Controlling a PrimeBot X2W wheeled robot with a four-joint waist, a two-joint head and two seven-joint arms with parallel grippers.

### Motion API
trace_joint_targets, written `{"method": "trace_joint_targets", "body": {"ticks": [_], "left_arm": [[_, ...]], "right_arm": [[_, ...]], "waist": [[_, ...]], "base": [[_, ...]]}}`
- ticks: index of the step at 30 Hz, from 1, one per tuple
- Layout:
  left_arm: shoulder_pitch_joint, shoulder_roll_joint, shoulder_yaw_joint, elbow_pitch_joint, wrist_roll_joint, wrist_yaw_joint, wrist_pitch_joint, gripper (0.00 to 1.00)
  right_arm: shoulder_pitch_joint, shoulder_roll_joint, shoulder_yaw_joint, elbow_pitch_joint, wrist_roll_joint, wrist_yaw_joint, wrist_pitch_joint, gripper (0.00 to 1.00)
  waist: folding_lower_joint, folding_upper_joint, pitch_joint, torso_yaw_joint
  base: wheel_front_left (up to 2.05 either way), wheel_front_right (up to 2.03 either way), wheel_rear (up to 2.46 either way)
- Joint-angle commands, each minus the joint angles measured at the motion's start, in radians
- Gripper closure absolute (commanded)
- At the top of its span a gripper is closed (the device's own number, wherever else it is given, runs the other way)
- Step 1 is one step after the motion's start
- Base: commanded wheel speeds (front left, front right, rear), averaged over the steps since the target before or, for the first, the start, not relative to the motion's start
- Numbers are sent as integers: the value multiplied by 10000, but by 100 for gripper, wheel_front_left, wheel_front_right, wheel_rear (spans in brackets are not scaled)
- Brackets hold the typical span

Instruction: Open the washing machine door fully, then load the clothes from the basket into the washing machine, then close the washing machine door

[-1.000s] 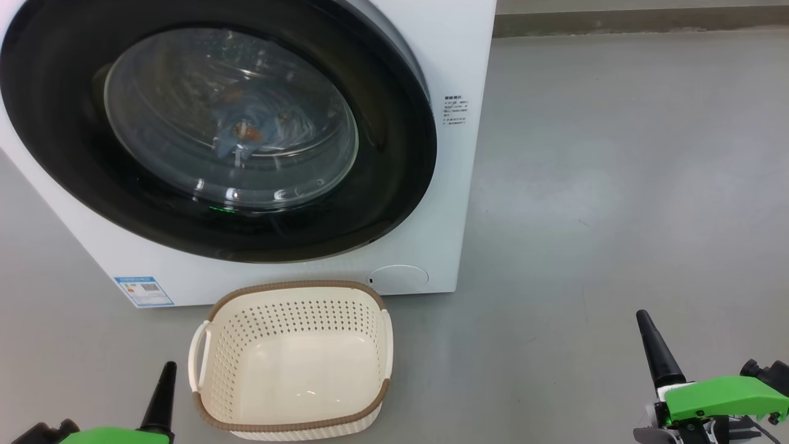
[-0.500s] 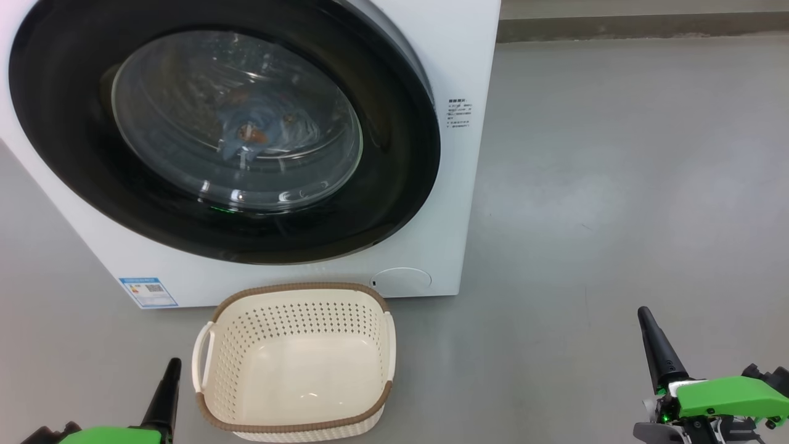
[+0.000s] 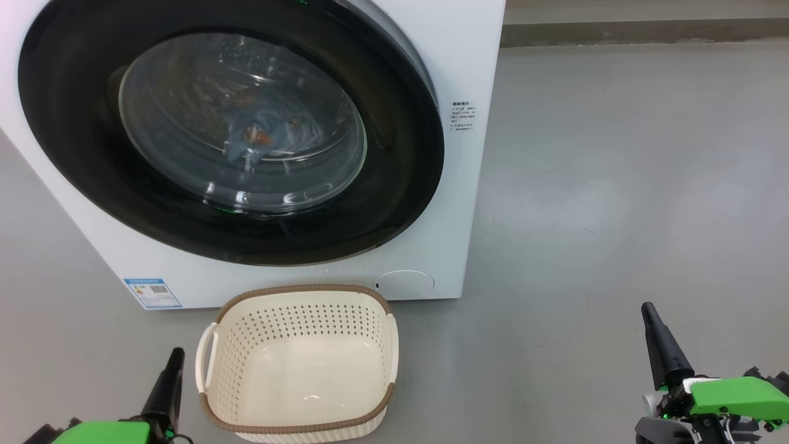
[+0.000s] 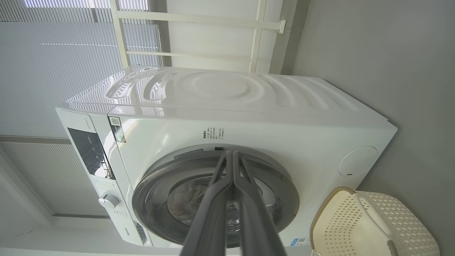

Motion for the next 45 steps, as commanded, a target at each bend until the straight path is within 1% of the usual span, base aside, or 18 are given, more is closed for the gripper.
{"method": "trace_joint_targets", "body": {"ticks": [1,45], "left_arm": [[-422,79,386,-294,-311,-27,129,100],[-428,69,400,-297,-392,-27,156,100]], "right_arm": [[-60,25,118,-345,301,15,119,100],[-61,48,85,-355,368,16,159,100]], "waist": [[0,0,-11,11],[0,0,-16,15]], "base": [[0,0,0],[0,0,0]]}}
